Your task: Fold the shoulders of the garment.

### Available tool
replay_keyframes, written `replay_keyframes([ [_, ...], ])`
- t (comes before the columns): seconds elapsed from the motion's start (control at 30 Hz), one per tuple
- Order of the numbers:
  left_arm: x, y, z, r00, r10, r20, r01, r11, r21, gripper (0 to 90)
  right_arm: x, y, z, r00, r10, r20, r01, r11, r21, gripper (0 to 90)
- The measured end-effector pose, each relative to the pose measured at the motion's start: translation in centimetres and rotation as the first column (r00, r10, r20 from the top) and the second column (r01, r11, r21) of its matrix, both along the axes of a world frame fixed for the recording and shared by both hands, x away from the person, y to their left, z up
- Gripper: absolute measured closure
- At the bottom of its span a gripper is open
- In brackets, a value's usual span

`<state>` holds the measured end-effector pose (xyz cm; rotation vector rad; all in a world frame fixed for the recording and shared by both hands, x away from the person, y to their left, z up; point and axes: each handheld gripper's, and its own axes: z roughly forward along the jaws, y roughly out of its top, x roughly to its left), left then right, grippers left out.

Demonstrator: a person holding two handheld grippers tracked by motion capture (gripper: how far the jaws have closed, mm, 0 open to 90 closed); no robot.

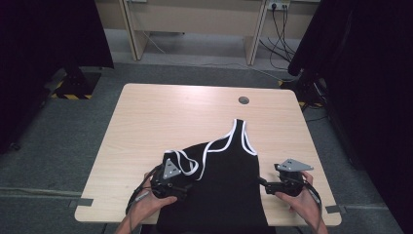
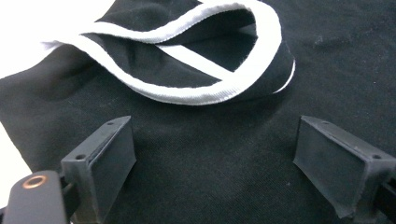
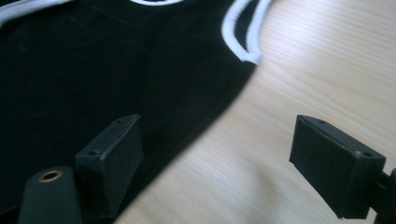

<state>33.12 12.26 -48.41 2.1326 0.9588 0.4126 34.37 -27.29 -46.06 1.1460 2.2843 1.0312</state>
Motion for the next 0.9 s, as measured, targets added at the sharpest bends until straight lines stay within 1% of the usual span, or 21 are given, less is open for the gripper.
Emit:
replay_keyframes([
  [0.17,0.0,-0.1,0.0,1.0,0.007,0.001,-0.007,1.0,0.0,11.3,0.6,1.5,-0.3,0.9991,0.037,-0.021,-0.037,0.999,-0.01,17.9],
  [0.23,0.0,-0.1,0.0,1.0,0.007,0.0,-0.007,1.0,0.0,11.3,0.9,1.8,-0.7,0.9986,0.035,-0.039,-0.036,0.999,-0.023,18.0],
  [0.3,0.0,-0.1,0.0,1.0,0.009,0.0,-0.009,1.0,0.001,11.3,1.0,1.9,-1.3,0.9981,0.026,-0.056,-0.029,0.998,-0.052,18.2],
  [0.33,0.0,-0.2,0.0,0.9999,0.011,0.0,-0.011,0.9999,0.001,11.3,1.1,1.8,-1.5,0.9982,0.019,-0.056,-0.022,0.998,-0.055,17.2],
  [0.4,0.0,-0.4,0.0,0.9999,0.011,-0.001,-0.011,0.9999,0.002,11.0,1.1,1.6,-1.7,0.9979,0.014,-0.063,-0.016,0.999,-0.034,17.4],
  [0.5,0.1,-0.9,0.0,1.0,0.007,-0.001,-0.007,1.0,0.002,11.0,0.9,1.1,-1.6,0.9982,0.004,-0.06,-0.007,0.999,-0.049,17.4],
  [0.57,0.1,-1.2,0.0,1.0,0.005,0.0,-0.005,1.0,0.001,11.0,0.8,0.6,-1.6,0.9977,-0.002,-0.068,-0.001,0.999,-0.039,17.3],
  [0.7,0.0,-1.6,0.0,1.0,0.003,-0.001,-0.003,1.0,0.002,11.0,0.8,-0.3,-1.6,0.9977,-0.02,-0.064,0.017,0.999,-0.035,17.2],
  [0.8,0.0,-1.5,0.0,1.0,0.006,-0.001,-0.006,1.0,0.0,11.1,0.8,-0.4,-1.6,0.9979,-0.021,-0.062,0.019,0.999,-0.036,17.4],
  [0.9,0.0,-1.6,0.0,0.9999,0.01,0.0,-0.01,0.9999,0.002,11.0,0.9,-0.2,-1.4,0.9973,-0.012,-0.072,0.009,0.999,-0.049,17.6],
])
